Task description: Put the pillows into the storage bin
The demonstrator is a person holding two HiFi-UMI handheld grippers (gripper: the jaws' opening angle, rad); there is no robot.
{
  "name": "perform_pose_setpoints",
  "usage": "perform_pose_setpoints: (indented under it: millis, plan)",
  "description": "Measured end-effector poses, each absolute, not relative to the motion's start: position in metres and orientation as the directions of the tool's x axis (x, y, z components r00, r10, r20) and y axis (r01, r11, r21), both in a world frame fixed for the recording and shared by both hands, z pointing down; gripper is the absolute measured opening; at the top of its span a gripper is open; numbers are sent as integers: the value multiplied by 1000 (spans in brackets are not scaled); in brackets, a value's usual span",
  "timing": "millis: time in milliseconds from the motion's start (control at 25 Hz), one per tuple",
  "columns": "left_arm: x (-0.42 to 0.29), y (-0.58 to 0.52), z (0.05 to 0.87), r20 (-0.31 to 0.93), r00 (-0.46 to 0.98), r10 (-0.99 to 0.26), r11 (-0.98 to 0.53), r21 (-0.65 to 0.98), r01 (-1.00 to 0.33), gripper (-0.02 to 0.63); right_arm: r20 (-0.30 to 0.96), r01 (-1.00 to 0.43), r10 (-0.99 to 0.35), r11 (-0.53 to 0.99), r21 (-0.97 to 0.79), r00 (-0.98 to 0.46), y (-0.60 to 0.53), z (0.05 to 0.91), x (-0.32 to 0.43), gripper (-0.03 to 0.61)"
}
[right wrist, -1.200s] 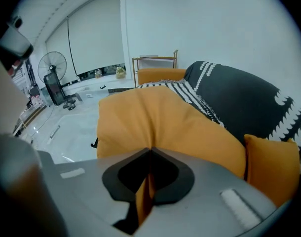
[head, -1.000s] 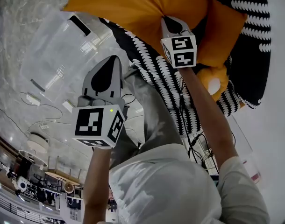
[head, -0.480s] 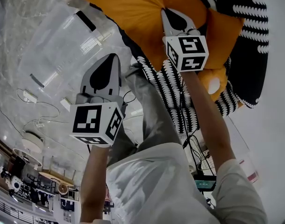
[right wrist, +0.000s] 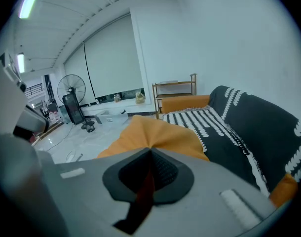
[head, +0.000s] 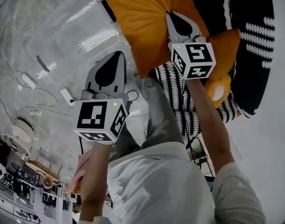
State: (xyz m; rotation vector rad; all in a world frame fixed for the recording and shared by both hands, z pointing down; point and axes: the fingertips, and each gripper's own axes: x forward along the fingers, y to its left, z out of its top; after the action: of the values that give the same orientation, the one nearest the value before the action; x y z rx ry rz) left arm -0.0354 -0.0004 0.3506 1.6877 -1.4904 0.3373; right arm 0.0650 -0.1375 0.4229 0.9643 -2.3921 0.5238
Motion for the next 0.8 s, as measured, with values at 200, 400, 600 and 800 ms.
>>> perform_pose_setpoints:
  millis: [200,400,600,800]
  plan:
    - [-77,26,347,680,220,-700,107,404,-908,9,573,-700,-510,695,-166,-642,-114,411,25,14]
    - [-111,49,344,675,192,-712,145,409,-901,9,568,-624,-459,771,-128,-683,-87,398,-25,14]
    - [-147,65,342,673,159,-722,192,415,-889,9,591,-509,-364,856,-93,-720,-54,399,-76,14]
    - [-191,87,348,677,119,-726,249,420,-872,9,596,-376,-255,923,-85,-761,-15,396,-130,14]
